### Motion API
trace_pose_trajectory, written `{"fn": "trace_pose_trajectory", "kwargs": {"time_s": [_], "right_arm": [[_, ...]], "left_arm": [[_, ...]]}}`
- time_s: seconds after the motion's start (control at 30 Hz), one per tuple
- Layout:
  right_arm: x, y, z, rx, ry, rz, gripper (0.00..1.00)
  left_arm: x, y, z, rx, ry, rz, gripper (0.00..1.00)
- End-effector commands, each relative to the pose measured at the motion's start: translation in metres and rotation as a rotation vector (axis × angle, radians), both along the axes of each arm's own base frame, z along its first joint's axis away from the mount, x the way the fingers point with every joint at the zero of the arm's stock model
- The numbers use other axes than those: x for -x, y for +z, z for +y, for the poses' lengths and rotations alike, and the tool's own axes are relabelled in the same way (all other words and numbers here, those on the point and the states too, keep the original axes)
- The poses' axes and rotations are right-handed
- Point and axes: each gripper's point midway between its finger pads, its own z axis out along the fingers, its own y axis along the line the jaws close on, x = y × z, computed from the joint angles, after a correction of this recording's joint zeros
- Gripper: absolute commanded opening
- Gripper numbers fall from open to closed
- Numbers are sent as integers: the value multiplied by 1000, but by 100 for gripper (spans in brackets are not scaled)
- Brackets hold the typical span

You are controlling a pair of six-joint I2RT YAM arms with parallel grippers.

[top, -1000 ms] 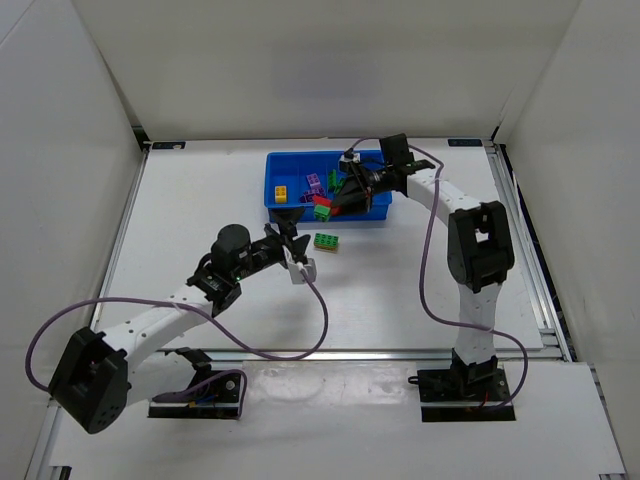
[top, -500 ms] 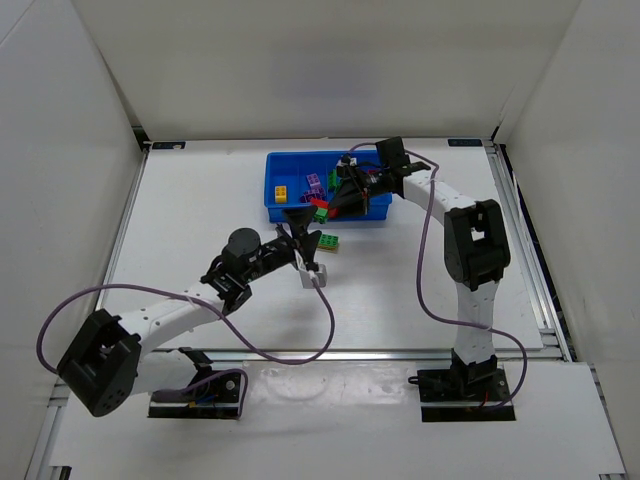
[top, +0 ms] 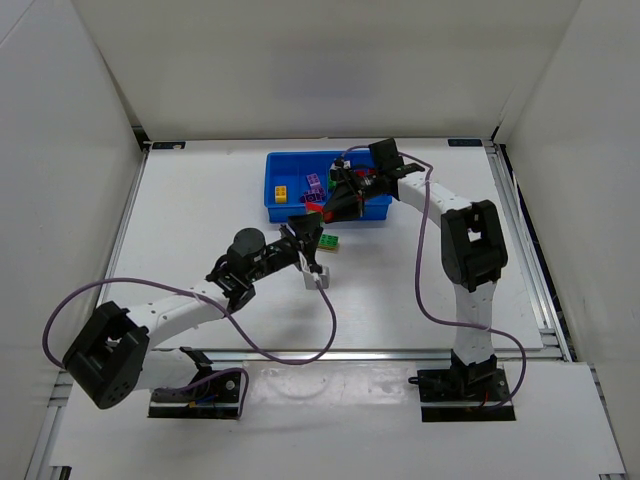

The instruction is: Sort the legos into containers by color

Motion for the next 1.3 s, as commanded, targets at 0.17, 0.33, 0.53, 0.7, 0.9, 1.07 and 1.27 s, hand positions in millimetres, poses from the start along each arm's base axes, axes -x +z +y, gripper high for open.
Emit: {"fn": "trace_pose_trajectory", "kwargs": {"time_s": [0.17, 0.33, 0.53, 0.7, 0.9, 1.07, 1.27], "right_arm": [[17, 35, -15, -136, 124, 15, 0], [13, 34, -18, -135, 108, 7, 0], [0, 31, -25, -115, 53, -6, 0], [-16, 27, -33, -95, -5, -34, 0], [-37, 25, -45, -72, -87, -75, 0], [-83, -1, -65, 82, -287, -211, 0], [-128, -42, -104, 589, -407, -602, 0]], "left_arm": [[-3, 8, 0, 11, 16, -46, 36], [6, 3, -1, 4, -1, -48, 13], [26, 4, -6, 8, -35, -58, 10], [48, -1, -15, 5, -78, -45, 10], [66, -1, -20, 9, -87, -12, 10], [43, 14, -14, 89, 51, 82, 10], [4, 41, -6, 279, 262, 343, 10]]}}
